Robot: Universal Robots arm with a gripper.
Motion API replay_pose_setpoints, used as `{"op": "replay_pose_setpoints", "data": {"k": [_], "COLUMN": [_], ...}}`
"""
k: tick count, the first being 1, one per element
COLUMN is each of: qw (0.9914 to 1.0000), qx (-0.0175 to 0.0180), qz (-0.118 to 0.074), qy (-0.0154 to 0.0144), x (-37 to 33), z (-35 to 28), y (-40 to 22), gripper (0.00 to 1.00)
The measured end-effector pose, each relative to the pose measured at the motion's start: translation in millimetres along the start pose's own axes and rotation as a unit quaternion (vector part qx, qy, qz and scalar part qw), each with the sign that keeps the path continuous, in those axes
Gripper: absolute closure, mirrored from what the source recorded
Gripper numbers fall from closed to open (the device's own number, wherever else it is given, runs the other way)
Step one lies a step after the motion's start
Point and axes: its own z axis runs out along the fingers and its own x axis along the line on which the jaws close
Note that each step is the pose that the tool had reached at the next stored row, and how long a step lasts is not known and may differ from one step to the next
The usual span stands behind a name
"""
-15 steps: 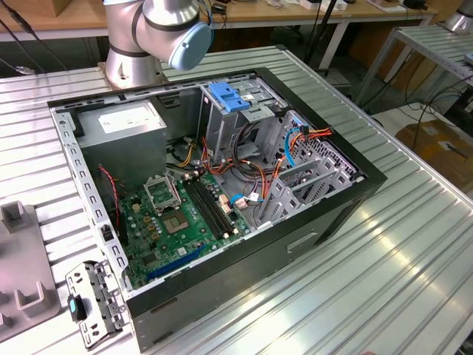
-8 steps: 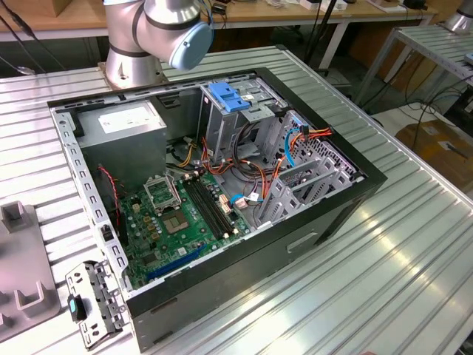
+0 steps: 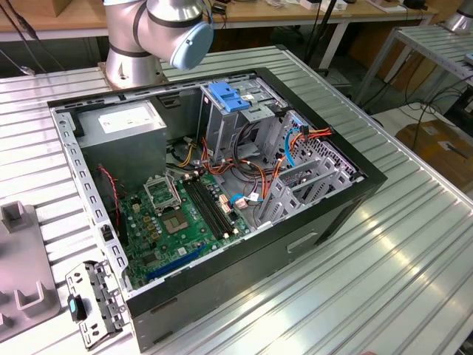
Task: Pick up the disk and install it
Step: 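Pick up the disk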
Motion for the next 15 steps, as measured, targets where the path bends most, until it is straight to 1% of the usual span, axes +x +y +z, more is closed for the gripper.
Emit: {"op": "replay_pose_setpoints", "data": {"k": [15], "qw": [1.0], "qx": [-0.0001], "qz": [0.0], "qy": [0.0001], "x": [0.0], "z": [-0.1], "y": [-0.7], "gripper": [0.63]}}
